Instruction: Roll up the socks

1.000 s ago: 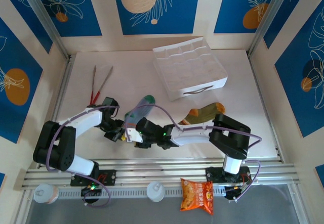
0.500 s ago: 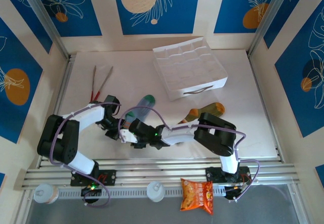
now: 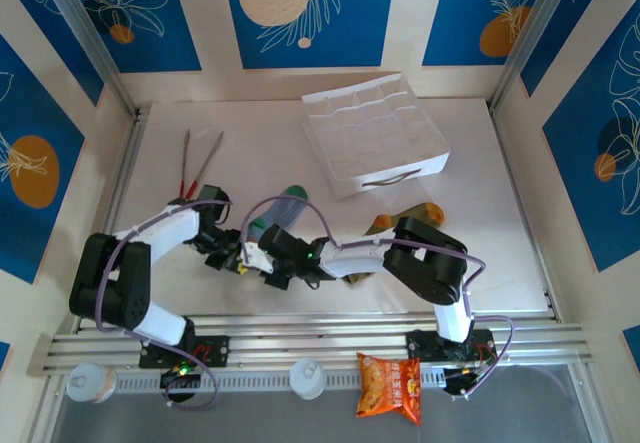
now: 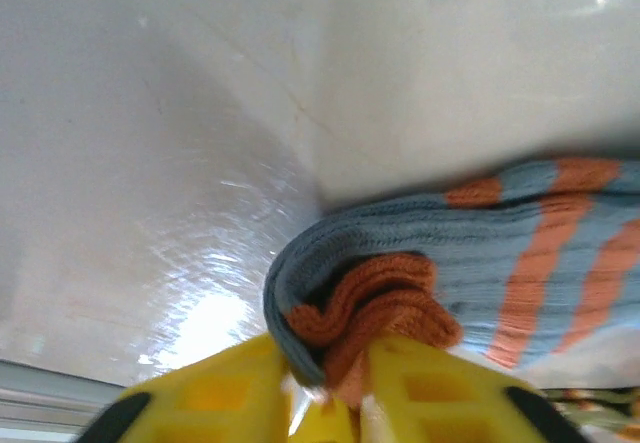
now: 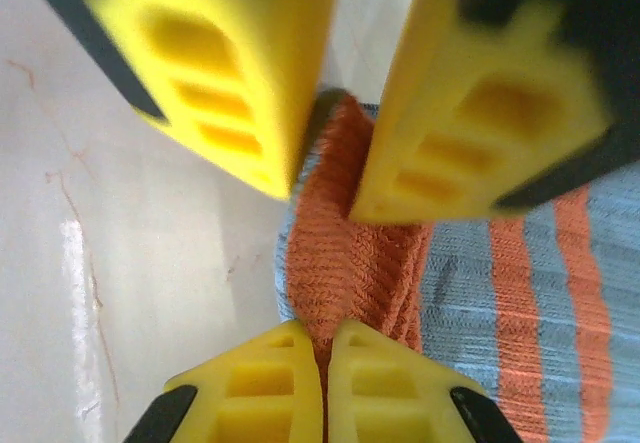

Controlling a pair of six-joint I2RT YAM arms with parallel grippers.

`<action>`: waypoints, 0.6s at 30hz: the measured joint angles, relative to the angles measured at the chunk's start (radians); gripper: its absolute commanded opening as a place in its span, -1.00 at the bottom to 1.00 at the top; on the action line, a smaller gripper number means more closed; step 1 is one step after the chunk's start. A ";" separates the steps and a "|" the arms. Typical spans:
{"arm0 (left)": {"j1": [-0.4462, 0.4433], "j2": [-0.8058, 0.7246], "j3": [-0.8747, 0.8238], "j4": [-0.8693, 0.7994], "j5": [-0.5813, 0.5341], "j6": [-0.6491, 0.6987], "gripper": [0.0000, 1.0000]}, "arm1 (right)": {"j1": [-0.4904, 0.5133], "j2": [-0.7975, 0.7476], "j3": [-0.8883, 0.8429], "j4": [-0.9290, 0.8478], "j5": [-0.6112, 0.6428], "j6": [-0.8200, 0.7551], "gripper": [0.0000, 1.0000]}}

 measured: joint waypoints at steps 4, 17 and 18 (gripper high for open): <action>0.022 -0.045 0.000 0.007 0.000 -0.010 -0.09 | -0.044 0.000 0.000 -0.009 -0.106 0.074 -1.00; 0.022 -0.181 -0.016 0.014 0.002 -0.011 0.27 | -0.199 0.109 0.128 -0.131 -0.531 0.272 -1.00; 0.018 -0.183 -0.025 0.023 0.004 -0.013 0.30 | -0.211 0.124 0.144 -0.145 -0.570 0.283 -1.00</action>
